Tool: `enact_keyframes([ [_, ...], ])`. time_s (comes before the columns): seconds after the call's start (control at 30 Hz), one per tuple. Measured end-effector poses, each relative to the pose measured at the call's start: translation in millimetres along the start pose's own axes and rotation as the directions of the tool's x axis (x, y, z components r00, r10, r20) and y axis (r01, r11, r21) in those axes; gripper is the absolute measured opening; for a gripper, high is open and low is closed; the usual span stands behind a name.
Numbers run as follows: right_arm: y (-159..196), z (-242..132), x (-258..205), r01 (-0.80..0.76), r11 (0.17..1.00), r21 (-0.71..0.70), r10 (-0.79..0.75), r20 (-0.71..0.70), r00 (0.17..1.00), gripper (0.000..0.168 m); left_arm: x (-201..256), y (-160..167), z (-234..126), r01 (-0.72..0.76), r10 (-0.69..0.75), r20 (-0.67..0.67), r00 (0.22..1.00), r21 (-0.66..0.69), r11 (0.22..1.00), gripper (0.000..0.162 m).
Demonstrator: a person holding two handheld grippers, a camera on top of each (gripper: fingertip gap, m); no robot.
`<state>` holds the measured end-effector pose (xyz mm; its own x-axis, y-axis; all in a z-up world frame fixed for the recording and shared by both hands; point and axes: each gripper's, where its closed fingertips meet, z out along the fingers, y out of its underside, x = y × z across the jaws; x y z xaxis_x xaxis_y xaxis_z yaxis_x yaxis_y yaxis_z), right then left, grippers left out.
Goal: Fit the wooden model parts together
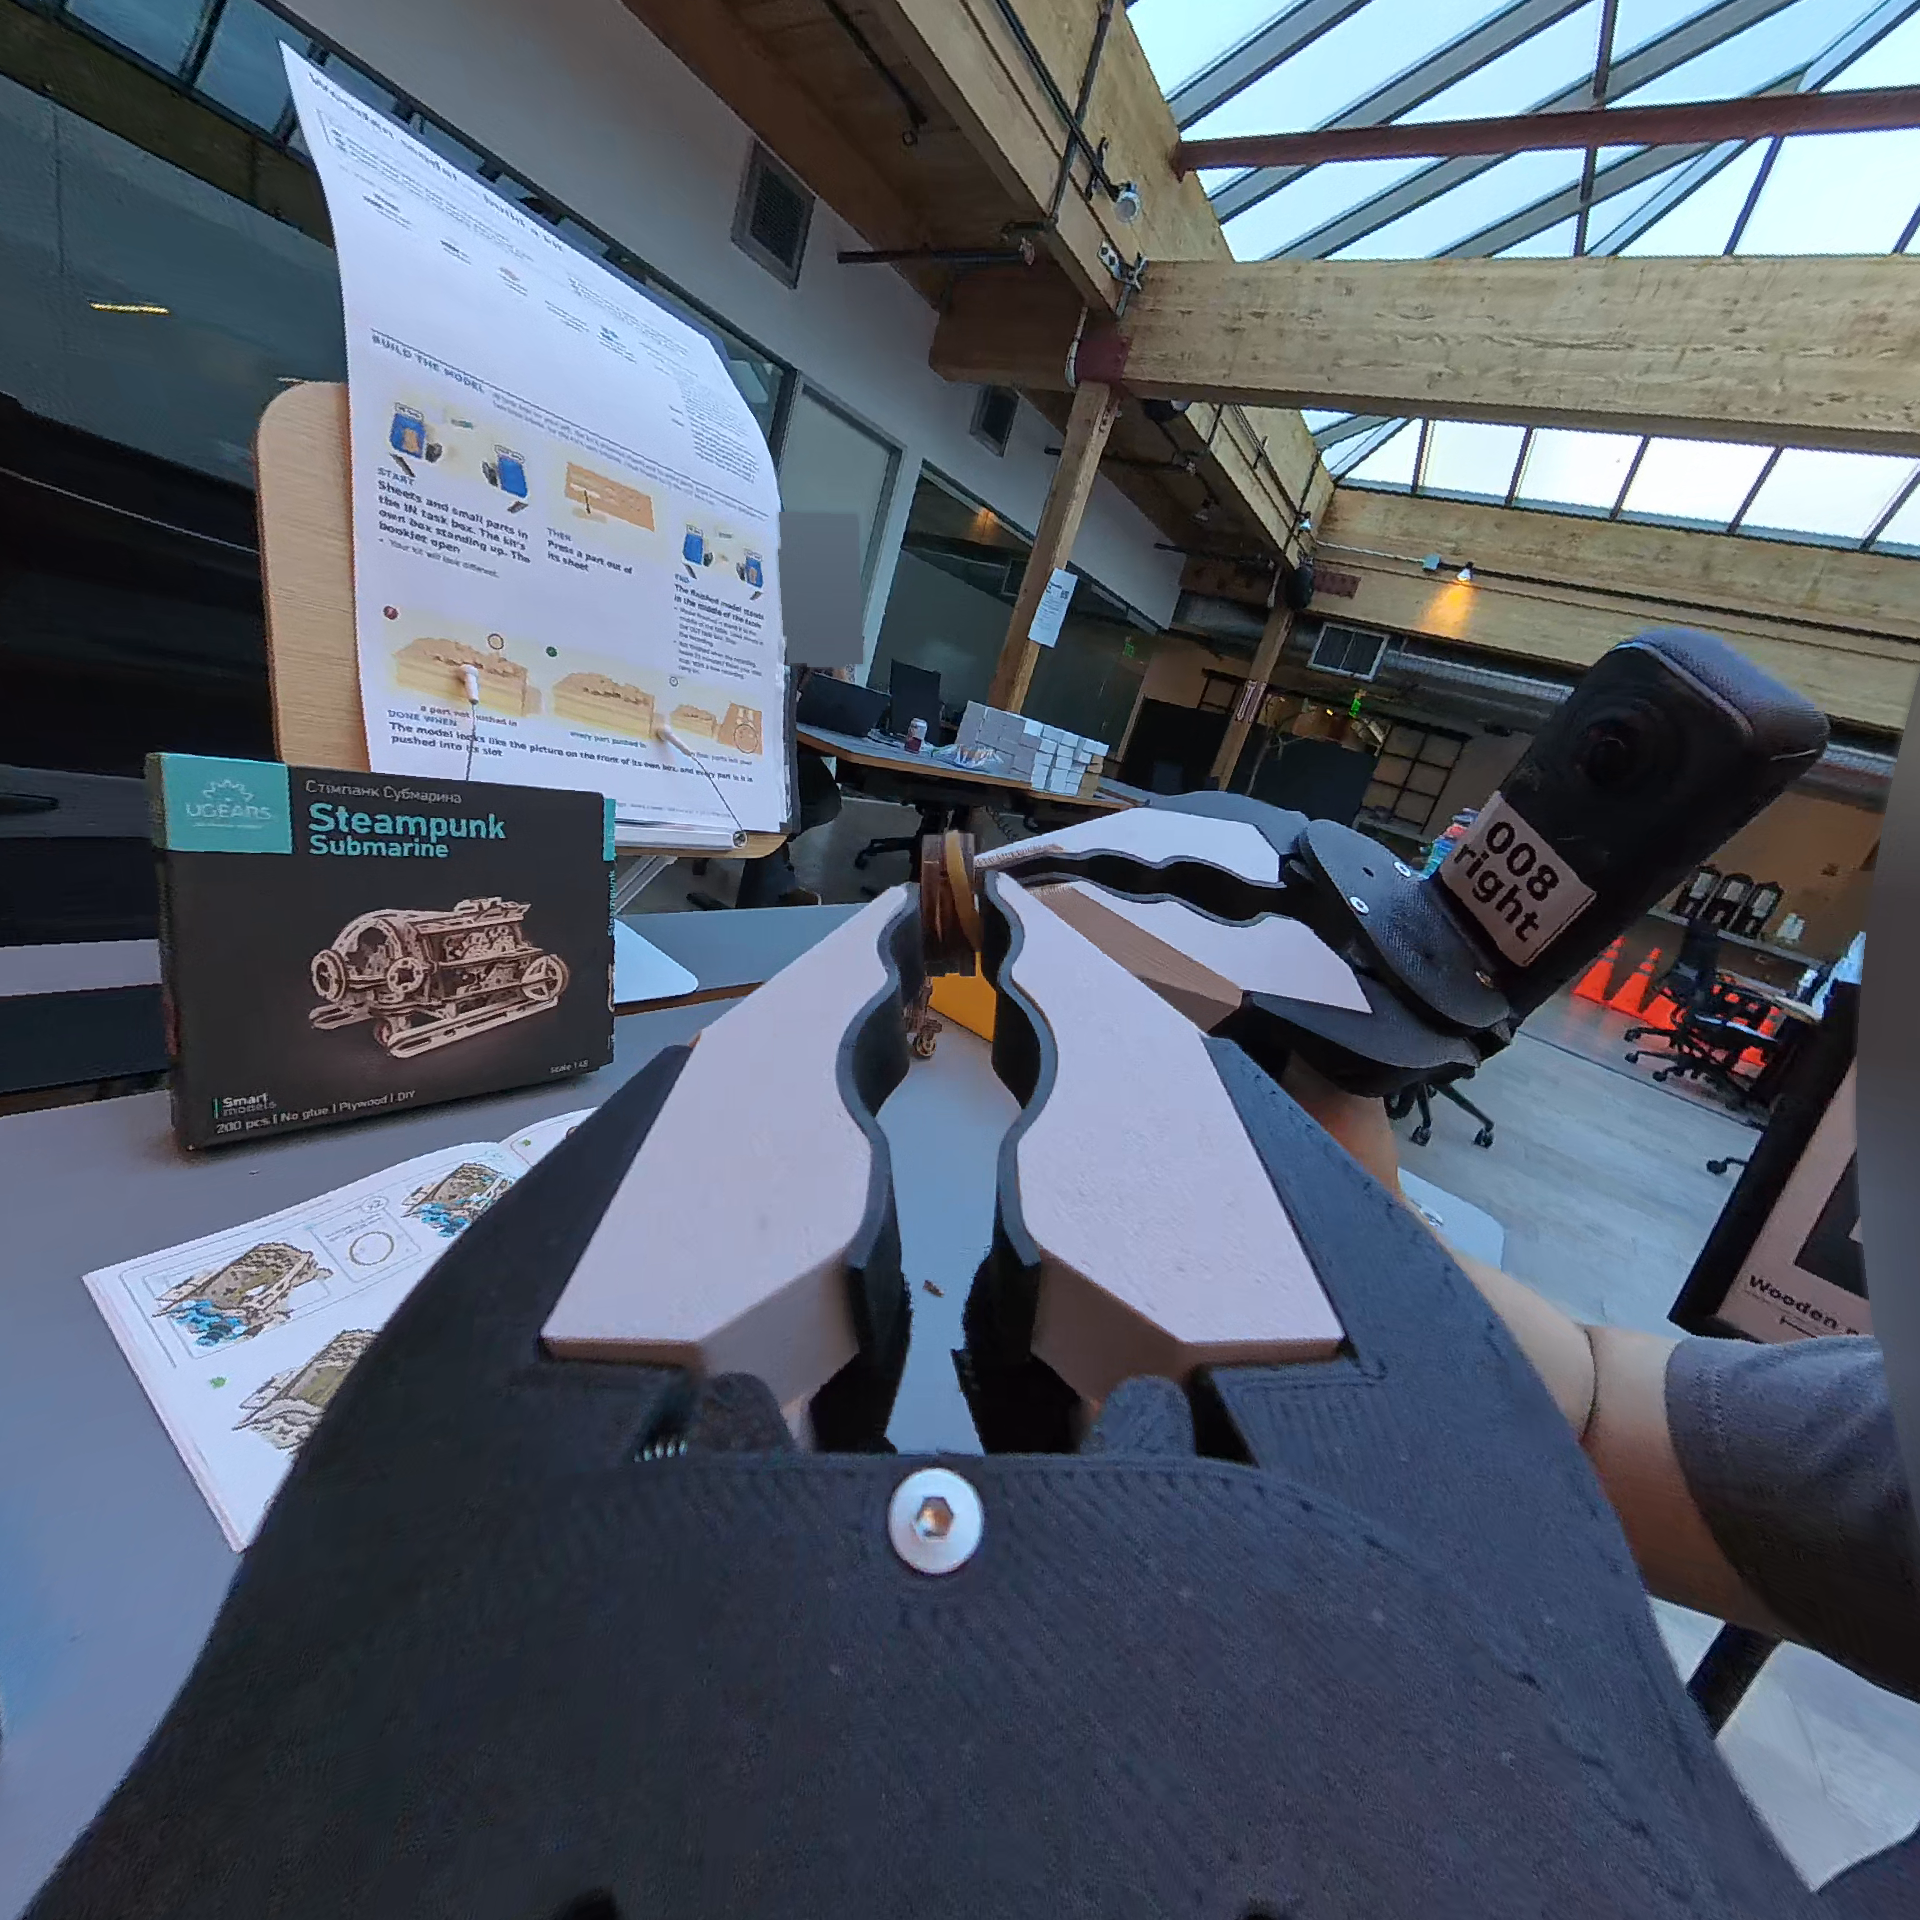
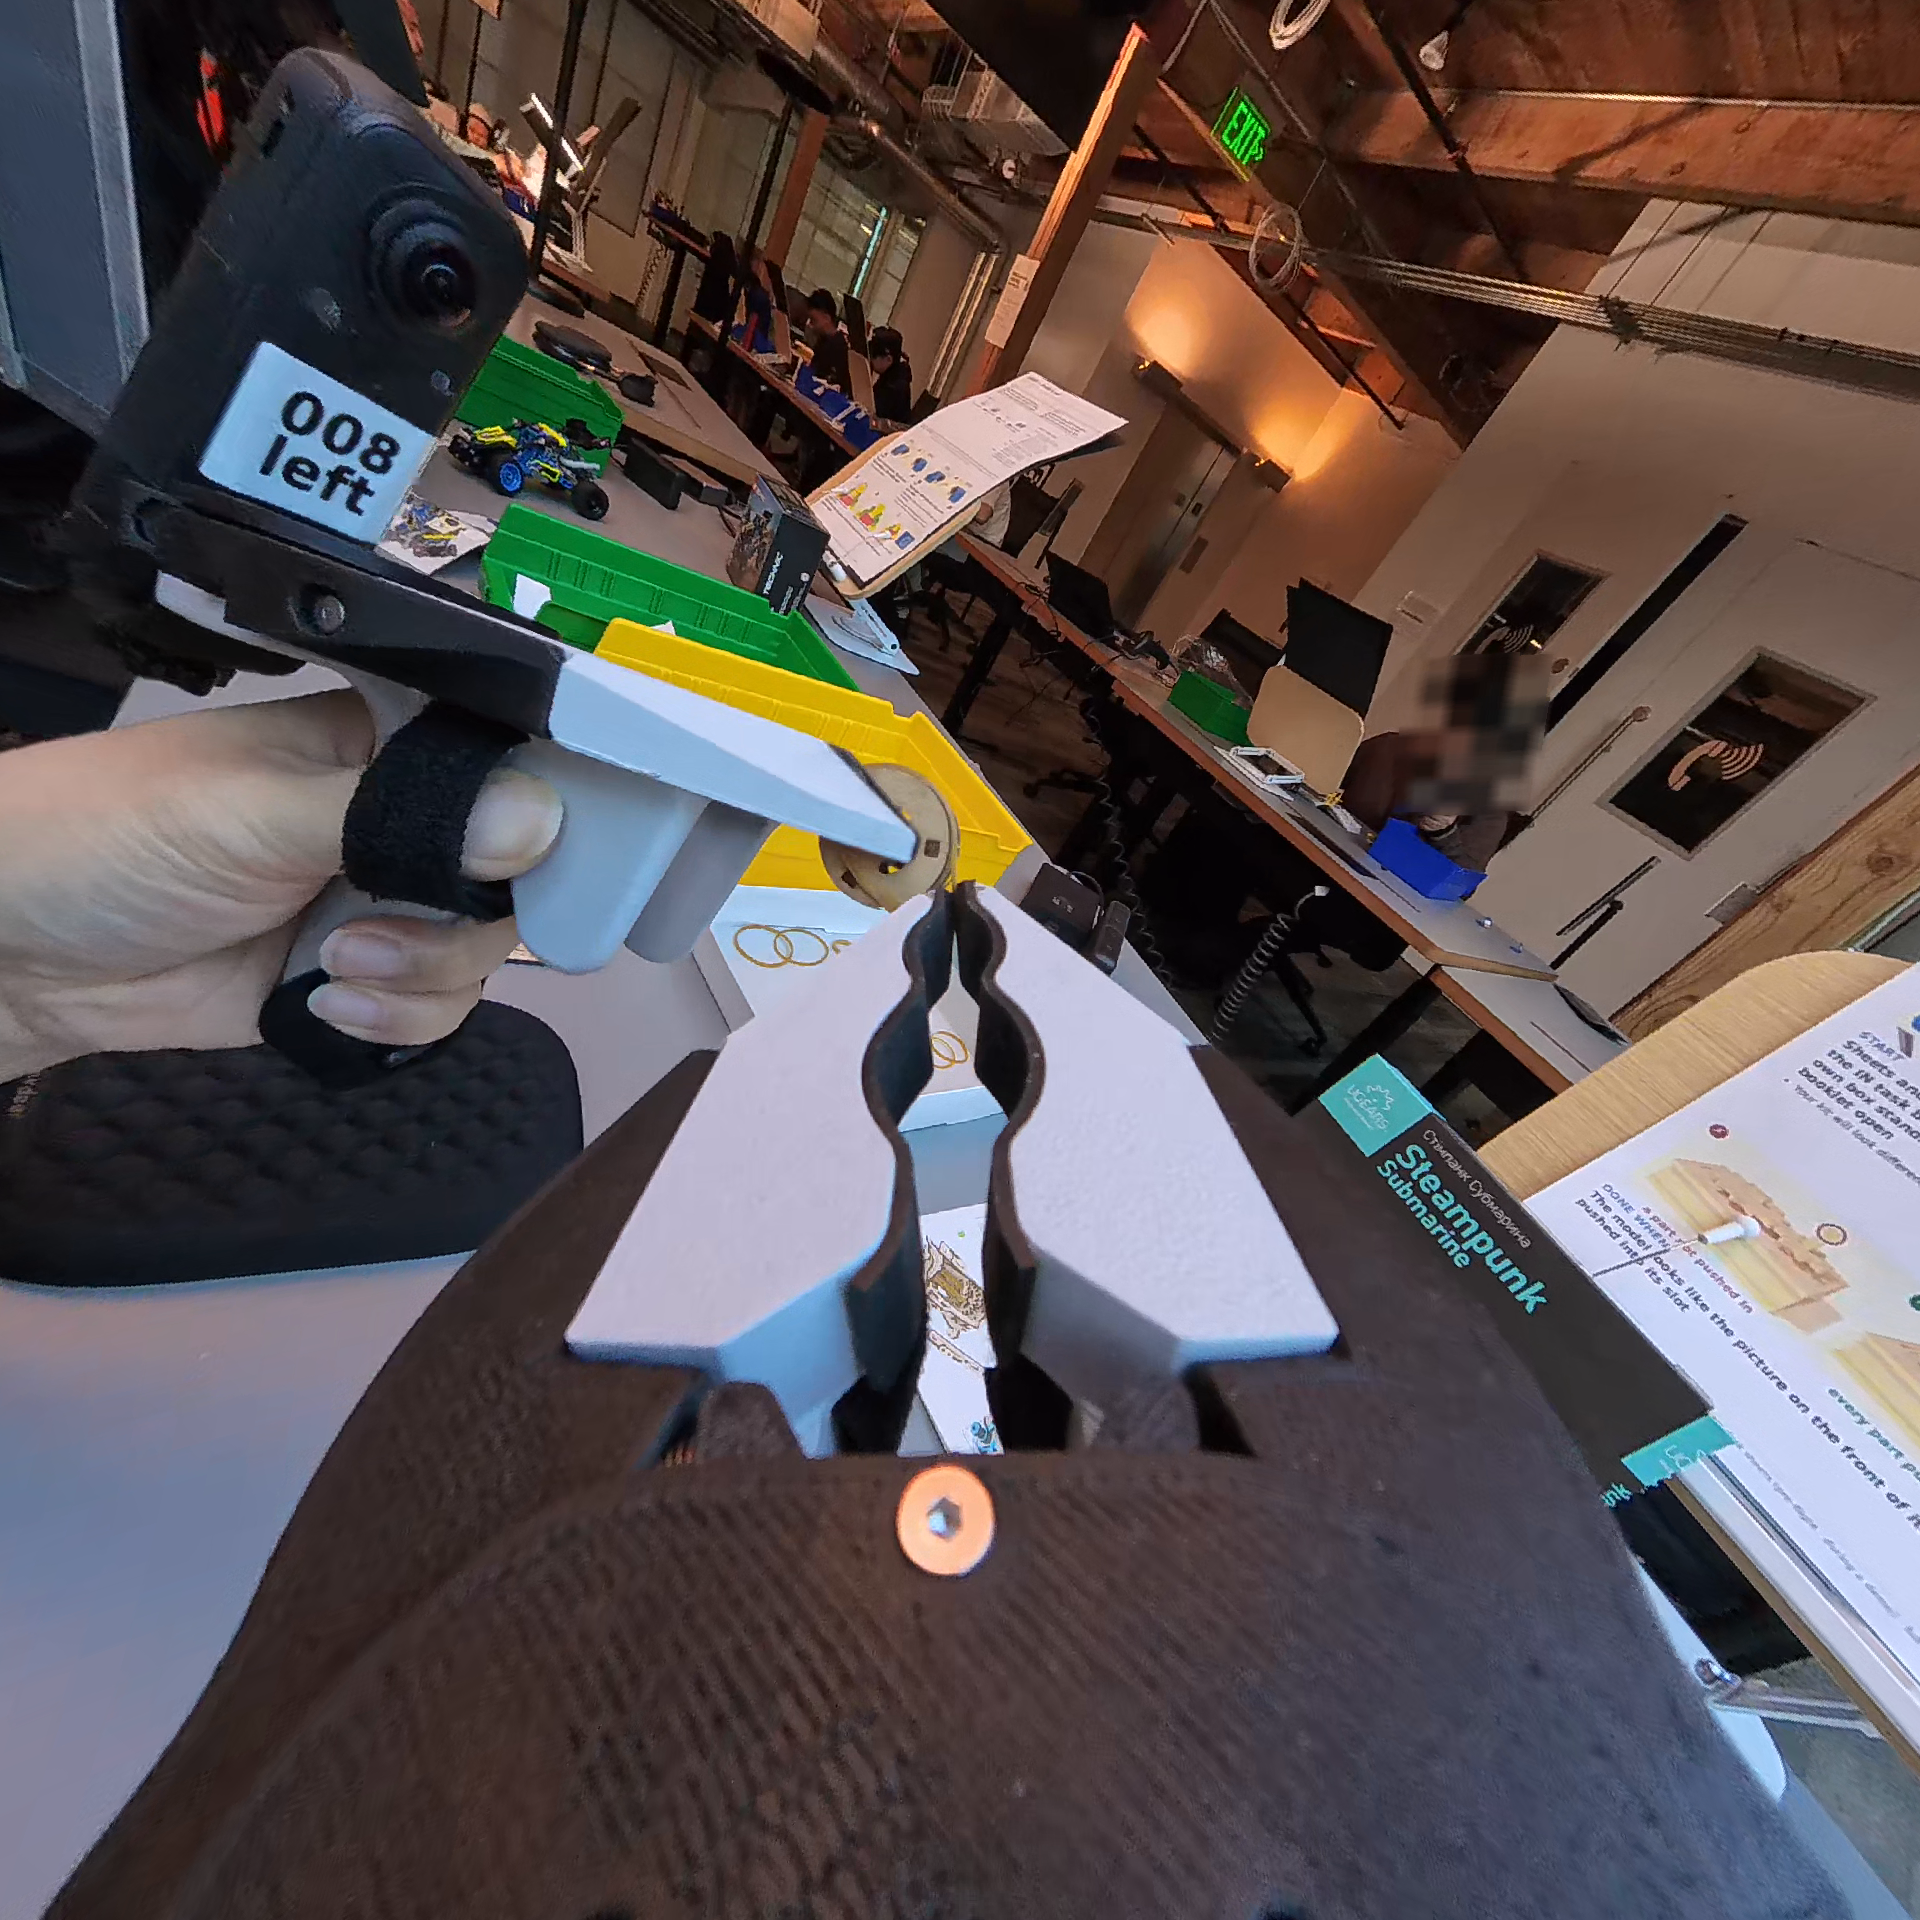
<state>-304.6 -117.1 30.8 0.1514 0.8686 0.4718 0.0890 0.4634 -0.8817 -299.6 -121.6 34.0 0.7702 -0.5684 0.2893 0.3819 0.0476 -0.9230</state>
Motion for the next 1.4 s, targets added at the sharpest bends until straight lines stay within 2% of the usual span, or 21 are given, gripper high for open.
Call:
enact_keyframes([
  [0.23,5,2,-4,0.047,0.997,-0.054,-0.049,-0.020,0.999,0.000,-5,-2,-2,-0.011,0.008,0.037,0.999,0.076,0.997,0.007],
  [0.37,6,3,-5,0.007,0.997,-0.074,-0.008,-0.015,1.000,0.000,-6,-2,-3,-0.026,0.021,0.059,0.998,0.094,0.995,0.007],
  [0.53,7,4,-6,-0.155,0.987,-0.048,0.157,0.033,0.987,0.000,-6,-3,-4,-0.032,0.024,0.065,0.998,0.127,0.991,0.007],
  [0.67,7,5,-8,-0.337,0.941,-0.029,0.338,0.120,0.933,0.000,-4,-6,-5,-0.076,0.064,0.080,0.995,0.156,0.985,0.007],
  [0.83,5,4,-8,-0.451,0.892,-0.019,0.446,0.196,0.873,0.000,-2,-7,-5,-0.089,0.079,0.065,0.995,0.166,0.982,0.007],
  [0.93,6,3,-7,-0.439,0.898,-0.022,0.433,0.215,0.875,0.000,-1,-5,-4,-0.106,0.098,0.060,0.993,0.143,0.984,0.008],
  [1.2,-1,-3,-6,-0.193,0.981,0.031,0.185,0.168,0.968,0.000,7,-2,-4,-0.156,0.155,0.043,0.987,0.017,0.988,0.007],
  [1.4,-5,-2,-13,-0.239,0.971,0.020,0.230,0.201,0.952,0.000,10,-10,-10,-0.222,0.217,0.084,0.973,0.065,0.973,0.007],
])
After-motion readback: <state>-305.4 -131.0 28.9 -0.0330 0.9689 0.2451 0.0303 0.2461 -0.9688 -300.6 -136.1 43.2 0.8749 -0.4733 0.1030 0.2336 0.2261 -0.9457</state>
